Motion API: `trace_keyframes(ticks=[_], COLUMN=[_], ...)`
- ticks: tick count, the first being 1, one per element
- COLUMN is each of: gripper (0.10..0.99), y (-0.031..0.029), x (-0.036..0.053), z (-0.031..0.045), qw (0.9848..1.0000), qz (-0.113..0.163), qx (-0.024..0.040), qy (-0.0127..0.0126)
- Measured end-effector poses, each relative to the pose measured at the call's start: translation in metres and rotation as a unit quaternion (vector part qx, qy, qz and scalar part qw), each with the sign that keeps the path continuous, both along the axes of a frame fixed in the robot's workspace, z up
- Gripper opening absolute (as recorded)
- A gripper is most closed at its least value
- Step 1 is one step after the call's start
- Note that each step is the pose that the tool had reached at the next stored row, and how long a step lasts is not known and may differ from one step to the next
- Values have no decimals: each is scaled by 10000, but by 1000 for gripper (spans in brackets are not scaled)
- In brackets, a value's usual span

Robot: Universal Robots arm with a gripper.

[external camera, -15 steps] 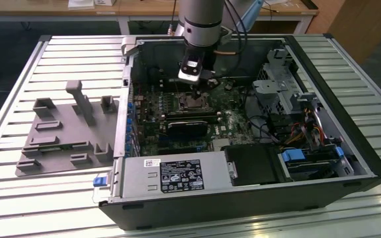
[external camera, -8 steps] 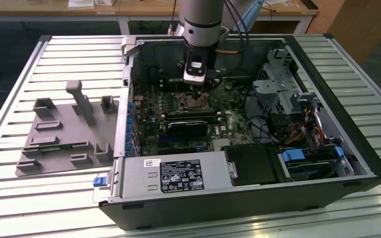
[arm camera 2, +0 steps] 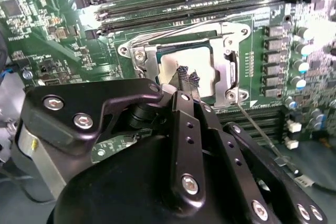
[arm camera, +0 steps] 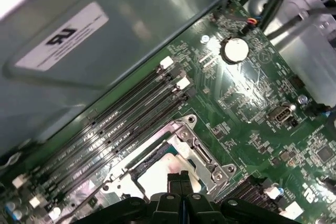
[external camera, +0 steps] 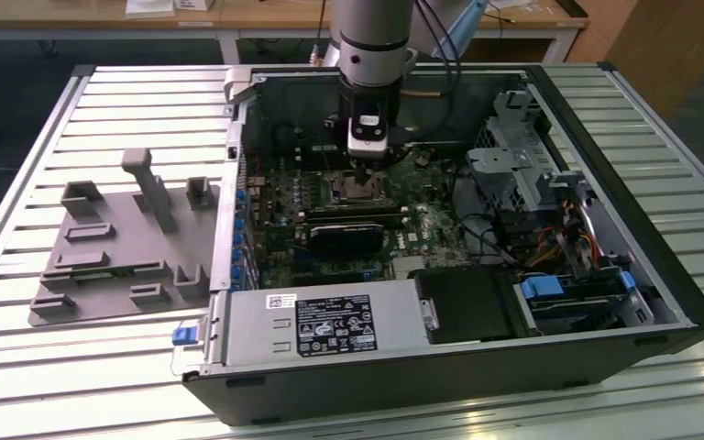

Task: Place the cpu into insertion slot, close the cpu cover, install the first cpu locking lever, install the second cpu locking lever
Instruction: 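Close the cpu cover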

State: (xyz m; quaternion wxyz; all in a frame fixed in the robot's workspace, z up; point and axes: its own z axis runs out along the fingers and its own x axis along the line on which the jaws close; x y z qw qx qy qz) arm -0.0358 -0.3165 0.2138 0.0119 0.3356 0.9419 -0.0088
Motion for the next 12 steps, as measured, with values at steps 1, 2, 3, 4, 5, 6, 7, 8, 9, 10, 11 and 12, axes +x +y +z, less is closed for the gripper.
trace_keyframes(ticks=[1,2,3,4,5,6,7,8,9,10,11,12], gripper=[102,102,102,102,102,102,102,102,102,102,102,102], y=[0,0,0,0,0,0,1,1,0,0,1,0], x=[0,0,0,0,0,0,0,0,0,0,0,0], z=[0,-1,-1,-2,-3,-4,-4,-5,-5,-5,-6,-6], qw=[10000,9999,9997,9995,9992,9989,9984,9980,9975,9969,9963,9956], qz=[79,158,247,322,396,477,557,637,710,783,856,936], qx=[-7,-11,-14,-15,-14,-13,-13,-13,-14,-13,-13,-14], qy=[0,0,0,0,0,-1,-1,-1,-2,-4,-5,-6])
